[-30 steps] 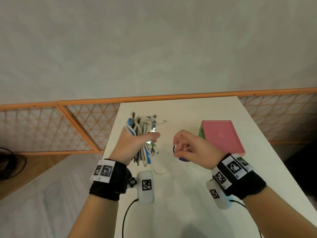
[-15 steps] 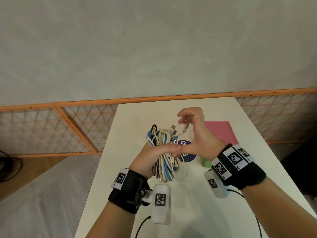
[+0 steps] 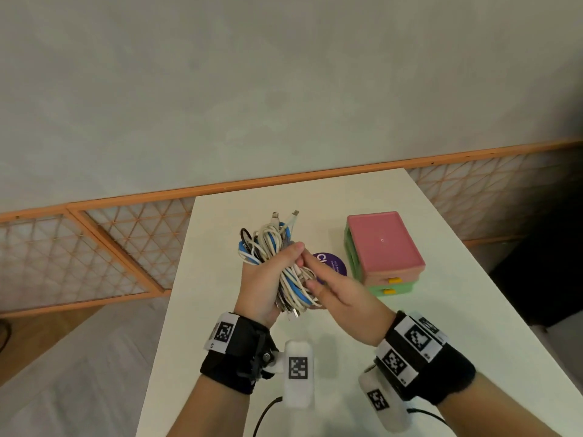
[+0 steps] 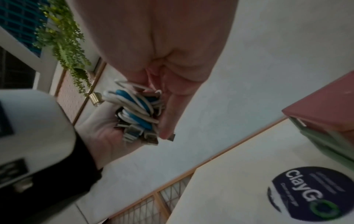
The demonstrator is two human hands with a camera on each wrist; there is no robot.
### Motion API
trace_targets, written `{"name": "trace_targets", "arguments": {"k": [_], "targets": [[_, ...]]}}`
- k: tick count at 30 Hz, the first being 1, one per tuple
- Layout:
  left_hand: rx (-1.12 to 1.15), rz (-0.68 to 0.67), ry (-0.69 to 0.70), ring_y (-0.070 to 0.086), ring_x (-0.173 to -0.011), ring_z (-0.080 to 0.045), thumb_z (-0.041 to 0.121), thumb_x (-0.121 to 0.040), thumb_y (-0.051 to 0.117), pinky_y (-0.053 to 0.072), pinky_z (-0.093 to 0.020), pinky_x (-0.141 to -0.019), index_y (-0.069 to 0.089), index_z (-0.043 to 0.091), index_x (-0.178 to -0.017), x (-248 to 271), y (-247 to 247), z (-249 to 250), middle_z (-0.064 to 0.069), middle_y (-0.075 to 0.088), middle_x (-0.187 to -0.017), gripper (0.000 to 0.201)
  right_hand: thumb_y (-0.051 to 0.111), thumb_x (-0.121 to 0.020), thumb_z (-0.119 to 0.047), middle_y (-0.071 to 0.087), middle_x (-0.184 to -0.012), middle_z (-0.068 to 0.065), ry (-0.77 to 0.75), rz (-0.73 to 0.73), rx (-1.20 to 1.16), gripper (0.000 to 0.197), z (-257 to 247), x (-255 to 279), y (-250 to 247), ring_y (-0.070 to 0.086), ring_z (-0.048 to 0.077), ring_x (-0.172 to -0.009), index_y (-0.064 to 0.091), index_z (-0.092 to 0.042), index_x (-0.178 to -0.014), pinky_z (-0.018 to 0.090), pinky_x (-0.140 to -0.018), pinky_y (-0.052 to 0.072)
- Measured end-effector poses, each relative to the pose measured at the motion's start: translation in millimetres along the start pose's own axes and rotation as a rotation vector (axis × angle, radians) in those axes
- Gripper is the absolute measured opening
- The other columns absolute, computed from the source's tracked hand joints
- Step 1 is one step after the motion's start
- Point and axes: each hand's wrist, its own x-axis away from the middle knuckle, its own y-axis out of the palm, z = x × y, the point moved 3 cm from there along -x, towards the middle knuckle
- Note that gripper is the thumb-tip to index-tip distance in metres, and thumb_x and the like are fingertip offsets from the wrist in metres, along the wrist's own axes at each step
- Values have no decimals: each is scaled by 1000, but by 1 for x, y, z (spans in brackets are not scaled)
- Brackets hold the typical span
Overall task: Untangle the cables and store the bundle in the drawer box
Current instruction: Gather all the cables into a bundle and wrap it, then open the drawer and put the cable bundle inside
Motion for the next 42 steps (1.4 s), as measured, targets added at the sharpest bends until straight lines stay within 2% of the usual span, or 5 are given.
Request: {"name": "trace_targets", "arguments": {"k": [9, 20, 26, 36, 42], "targets": [[-252, -12, -172, 73, -83, -24, 19, -70, 83, 58, -37, -73, 72, -2, -93, -25, 22, -36, -12, 75, -88, 33, 53, -90, -7, 58, -111, 15, 415, 644, 308, 25, 78, 13, -65, 53, 21, -91, 60, -7, -114, 25, -83, 48], [-975, -221, -132, 67, -74, -23, 19, -59, 74, 52, -31, -64, 65, 10, -84, -83, 113, -103, -5, 71, -81, 28, 55, -86, -11, 40, -131, 22, 840, 1042, -21, 60, 147, 36, -117, 54, 37, -105, 30, -15, -139, 29, -76, 37], [-1117, -101, -122, 56, -63, -19, 15, -66, 73, 37, -23, -49, 54, 17, -74, -87, 126, -112, 0, 61, -71, 21, 69, -70, -8, 49, -133, 20, 799, 857, -432, 82, 189, 30, -132, 56, 30, -112, 25, -12, -138, 48, -98, 48], [-1170, 4, -145, 47, -55, -14, 14, -67, 72, 33, -23, -49, 44, 20, -68, -84, 134, -112, 3, 50, -62, 29, 67, -55, -11, 60, -87, 9, 780, 642, -492, 59, 185, 90, -109, 59, 16, -65, 49, -32, -107, 37, -75, 53], [-1176, 33, -135, 50, -56, -14, 14, -67, 73, 35, -23, -49, 44, 21, -68, -82, 137, -114, 3, 53, -63, 29, 60, -78, -28, 35, -133, 14, 712, 599, -24, 69, 159, 98, -140, 44, 30, -119, 33, -27, -142, 38, -105, 35]]}}
